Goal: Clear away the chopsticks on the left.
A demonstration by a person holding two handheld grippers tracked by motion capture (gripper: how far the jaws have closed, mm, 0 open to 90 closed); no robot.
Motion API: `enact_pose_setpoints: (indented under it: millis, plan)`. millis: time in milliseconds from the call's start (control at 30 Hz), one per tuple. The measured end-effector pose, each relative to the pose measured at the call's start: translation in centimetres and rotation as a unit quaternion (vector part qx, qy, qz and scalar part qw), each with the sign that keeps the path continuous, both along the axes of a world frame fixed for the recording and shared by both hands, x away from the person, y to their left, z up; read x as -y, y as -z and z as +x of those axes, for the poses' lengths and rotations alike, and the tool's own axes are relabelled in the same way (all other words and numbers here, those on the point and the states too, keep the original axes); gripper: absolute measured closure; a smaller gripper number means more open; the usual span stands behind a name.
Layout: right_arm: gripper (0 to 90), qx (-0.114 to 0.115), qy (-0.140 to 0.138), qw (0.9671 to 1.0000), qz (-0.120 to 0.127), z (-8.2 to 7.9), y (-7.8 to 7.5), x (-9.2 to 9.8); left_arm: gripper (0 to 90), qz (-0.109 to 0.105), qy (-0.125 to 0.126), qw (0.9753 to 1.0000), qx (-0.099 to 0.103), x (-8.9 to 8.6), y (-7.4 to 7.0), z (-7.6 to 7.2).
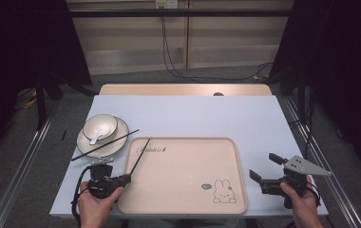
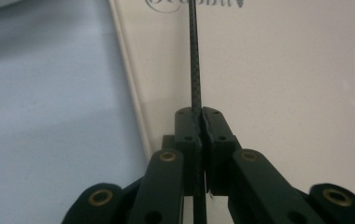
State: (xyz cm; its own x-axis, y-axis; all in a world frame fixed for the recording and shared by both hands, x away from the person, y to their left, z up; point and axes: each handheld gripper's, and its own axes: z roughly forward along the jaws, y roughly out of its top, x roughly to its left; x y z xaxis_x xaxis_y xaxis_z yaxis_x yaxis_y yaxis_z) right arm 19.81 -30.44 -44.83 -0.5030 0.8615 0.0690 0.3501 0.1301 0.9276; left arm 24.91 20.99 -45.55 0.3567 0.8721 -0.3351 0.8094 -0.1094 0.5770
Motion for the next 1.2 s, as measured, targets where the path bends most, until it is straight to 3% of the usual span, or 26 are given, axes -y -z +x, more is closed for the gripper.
enact_pose_setpoints:
  millis: [133,333,567,733,800,867,900,933,1000,1033,1100,1133,1200]
  plan:
    - [2.9,-0.001,0.0,1.0,0.0,0.0,0.0,0.1,85.9,0.02,0.0,0.9998,0.001,0.5,0.2,0.2]
    - [2.9,-0.002,0.0,1.0,-0.002,0.1,0.1,0.0,85.8,0.026,-0.01,0.9996,-0.004,0.6,0.7,0.6]
    - [2.9,-0.003,0.001,1.0,-0.001,0.1,0.0,0.0,83.7,0.015,-0.014,0.9998,-0.006,0.6,0.8,0.5]
    - [2.9,-0.003,0.0,1.0,-0.002,0.1,0.0,0.0,80.9,0.022,-0.004,0.9997,-0.005,0.7,0.7,0.6]
    - [2.9,-0.003,0.0,1.0,-0.002,0.1,0.0,0.0,80.6,0.013,-0.002,0.9999,-0.004,0.6,0.8,0.6]
    - [2.9,-0.002,-0.001,1.0,-0.002,0.1,0.0,0.0,78.1,0.004,0.007,1.0,-0.005,0.4,0.8,0.7]
    - [2.9,-0.002,-0.002,1.0,-0.002,0.1,0.0,0.0,75.1,-0.002,0.001,1.0,0.002,0.5,0.8,0.6]
    - [2.9,-0.003,-0.003,1.0,-0.002,0.1,0.0,0.0,73.7,0.001,0.011,0.9999,0.007,0.3,0.7,0.6]
    - [2.9,-0.003,-0.001,1.0,-0.001,0.1,0.0,0.0,71.3,-0.017,0.018,0.9994,0.022,0.2,0.5,0.6]
    - [2.9,-0.002,-0.001,1.0,-0.001,0.1,0.0,0.0,69.1,-0.014,0.024,0.9991,0.031,0.1,0.3,0.6]
    - [2.9,0.0,-0.001,1.0,0.0,0.1,0.0,0.0,62.3,-0.022,0.031,0.9984,0.041,-0.3,0.0,0.5]
    - [2.9,0.0,-0.002,1.0,0.0,0.1,0.0,0.0,57.5,-0.016,0.035,0.9982,0.047,-0.5,-0.1,0.4]
    - [2.9,0.001,-0.002,1.0,0.001,0.0,0.0,0.1,47.8,-0.014,0.022,0.9984,0.051,-1.1,-0.3,0.2]
